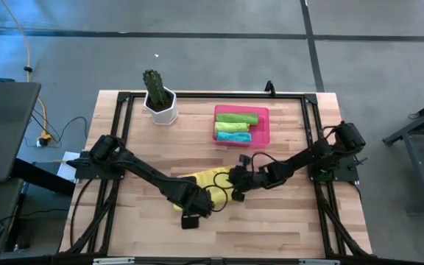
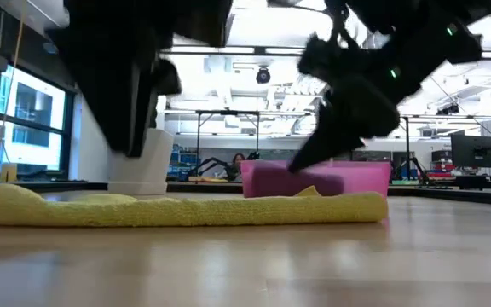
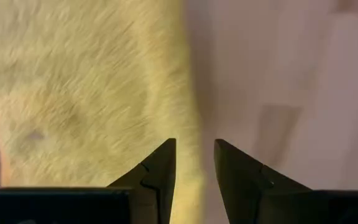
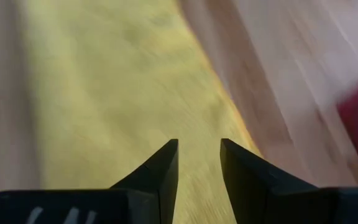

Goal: Roll microfiber towels into tight, uniform cylinder then place into a basket
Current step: Roll the yellow microfiber cloth

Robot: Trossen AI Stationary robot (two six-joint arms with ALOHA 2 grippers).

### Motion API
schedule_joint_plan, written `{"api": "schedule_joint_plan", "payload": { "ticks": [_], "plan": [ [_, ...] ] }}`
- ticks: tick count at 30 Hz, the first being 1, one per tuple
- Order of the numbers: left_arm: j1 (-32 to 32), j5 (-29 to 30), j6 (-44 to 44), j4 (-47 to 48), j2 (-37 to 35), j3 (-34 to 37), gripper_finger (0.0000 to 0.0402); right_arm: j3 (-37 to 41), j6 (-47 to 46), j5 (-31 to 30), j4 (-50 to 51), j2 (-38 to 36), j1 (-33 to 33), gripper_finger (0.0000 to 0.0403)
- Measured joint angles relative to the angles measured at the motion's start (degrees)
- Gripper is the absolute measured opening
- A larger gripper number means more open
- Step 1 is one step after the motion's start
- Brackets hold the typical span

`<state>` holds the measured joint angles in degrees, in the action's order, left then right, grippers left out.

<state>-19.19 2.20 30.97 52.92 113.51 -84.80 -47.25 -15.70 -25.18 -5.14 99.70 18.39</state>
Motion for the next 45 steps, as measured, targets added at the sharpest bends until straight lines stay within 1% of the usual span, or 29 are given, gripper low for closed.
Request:
{"api": "schedule_joint_plan", "payload": {
  "ticks": [3,6,9,15,19,23,26,29,31,35,37,39,42,45],
  "plan": [
    [-0.5,0.0,-0.1,1.8,0.0,-3.9,0.0099,-1.5,9.4,4.4,-2.7,0.1,0.0,0.0112],
    [-1.0,0.0,0.1,6.3,0.0,-8.2,0.0099,-1.9,19.0,9.9,-6.3,1.1,-0.6,0.0112],
    [-2.4,0.1,1.2,10.5,0.0,-12.5,0.0099,-1.8,25.0,13.9,-10.4,2.5,-1.7,0.0112],
    [-7.7,-0.3,4.4,15.8,-0.1,-20.9,0.0099,-1.8,31.1,22.3,-17.6,5.5,-4.2,0.0112],
    [-11.2,-0.1,7.8,16.7,-0.1,-25.8,0.0099,-1.8,35.3,24.6,-19.9,7.3,-5.8,0.0112],
    [-13.8,2.4,12.7,16.7,-0.1,-29.0,0.0099,-3.0,35.2,27.0,-20.7,8.6,-7.6,0.0112],
    [-15.3,5.0,15.4,16.7,-0.1,-30.0,0.0099,-6.3,32.8,30.4,-20.6,11.1,-8.6,0.0112],
    [-16.2,7.3,17.0,16.7,-0.1,-30.1,0.0099,-11.4,30.3,33.9,-17.1,14.4,-9.4,0.0112],
    [-16.6,8.0,17.7,16.7,-0.1,-30.1,0.0099,-15.6,31.6,35.2,-9.9,16.1,-9.8,0.0112],
    [-17.2,8.9,18.4,16.7,-0.1,-30.1,0.0099,-23.6,37.0,35.2,6.1,18.8,-10.0,0.0112],
    [-17.5,9.4,18.4,16.7,-0.1,-30.1,0.0099,-26.3,37.7,35.2,10.7,20.0,-10.3,0.0112],
    [-17.8,9.8,18.4,16.7,-0.1,-30.1,0.0099,-28.0,37.0,35.2,12.7,20.7,-10.7,0.0112],
    [-18.2,10.4,18.4,16.7,-0.1,-30.1,0.0099,-28.6,31.3,34.4,13.9,21.1,-12.1,0.0112],
    [-18.6,10.9,18.4,17.0,-0.1,-30.1,0.0099,-28.0,21.6,32.8,14.6,21.0,-13.7,0.0112]
  ]
}}
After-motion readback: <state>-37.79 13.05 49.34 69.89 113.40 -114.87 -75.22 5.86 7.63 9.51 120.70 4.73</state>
